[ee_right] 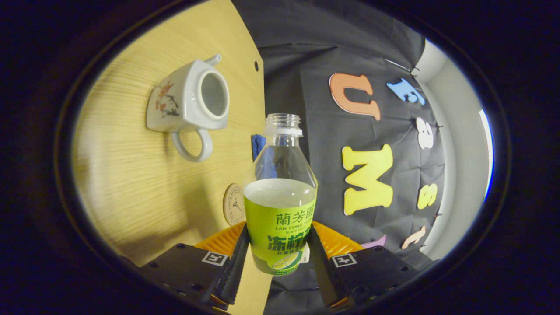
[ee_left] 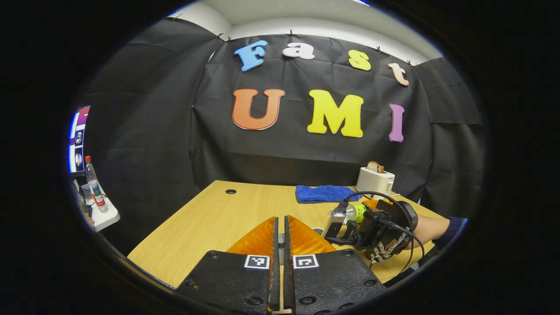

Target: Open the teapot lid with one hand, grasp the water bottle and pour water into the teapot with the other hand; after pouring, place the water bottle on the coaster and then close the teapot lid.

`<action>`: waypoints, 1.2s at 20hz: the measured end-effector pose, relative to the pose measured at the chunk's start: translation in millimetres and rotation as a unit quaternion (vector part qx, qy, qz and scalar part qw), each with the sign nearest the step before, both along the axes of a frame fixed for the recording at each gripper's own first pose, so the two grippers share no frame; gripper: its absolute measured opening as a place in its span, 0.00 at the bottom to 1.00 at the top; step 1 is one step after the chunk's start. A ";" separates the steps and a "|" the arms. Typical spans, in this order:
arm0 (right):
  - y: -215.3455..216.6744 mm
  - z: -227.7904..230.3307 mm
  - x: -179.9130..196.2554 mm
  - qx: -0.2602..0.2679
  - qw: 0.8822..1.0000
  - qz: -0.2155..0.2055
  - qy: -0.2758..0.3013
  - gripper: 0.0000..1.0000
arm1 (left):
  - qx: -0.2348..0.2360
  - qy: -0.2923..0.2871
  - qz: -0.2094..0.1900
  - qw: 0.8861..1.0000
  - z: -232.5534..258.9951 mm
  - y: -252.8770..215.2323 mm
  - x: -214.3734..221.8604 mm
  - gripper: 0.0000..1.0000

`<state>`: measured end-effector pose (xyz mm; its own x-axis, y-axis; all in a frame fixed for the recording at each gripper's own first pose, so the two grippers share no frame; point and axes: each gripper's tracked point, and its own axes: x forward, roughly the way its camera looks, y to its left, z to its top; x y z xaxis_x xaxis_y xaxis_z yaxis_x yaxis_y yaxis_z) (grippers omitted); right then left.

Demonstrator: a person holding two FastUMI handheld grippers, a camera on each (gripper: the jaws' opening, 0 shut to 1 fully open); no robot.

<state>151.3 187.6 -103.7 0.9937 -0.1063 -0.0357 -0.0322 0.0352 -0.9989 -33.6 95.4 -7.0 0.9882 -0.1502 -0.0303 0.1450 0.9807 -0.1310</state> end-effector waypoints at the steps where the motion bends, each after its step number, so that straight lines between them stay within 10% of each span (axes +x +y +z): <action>1: 2.9 3.0 -0.2 -0.020 1.000 0.005 -0.004 0.72 | 0.001 0.001 0.001 1.000 0.3 0.2 0.7 0.05; 24: 29.5 37.4 -3.6 -0.250 0.961 0.072 -0.098 0.71 | 0.001 0.008 -0.001 1.000 -4.9 1.4 2.4 0.06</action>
<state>147.8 217.1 -66.3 0.9819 0.0780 0.1727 0.1893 -0.4404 -0.8776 -31.2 96.9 -11.9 0.9872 -0.1525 -0.0465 0.1453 0.9807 -0.1310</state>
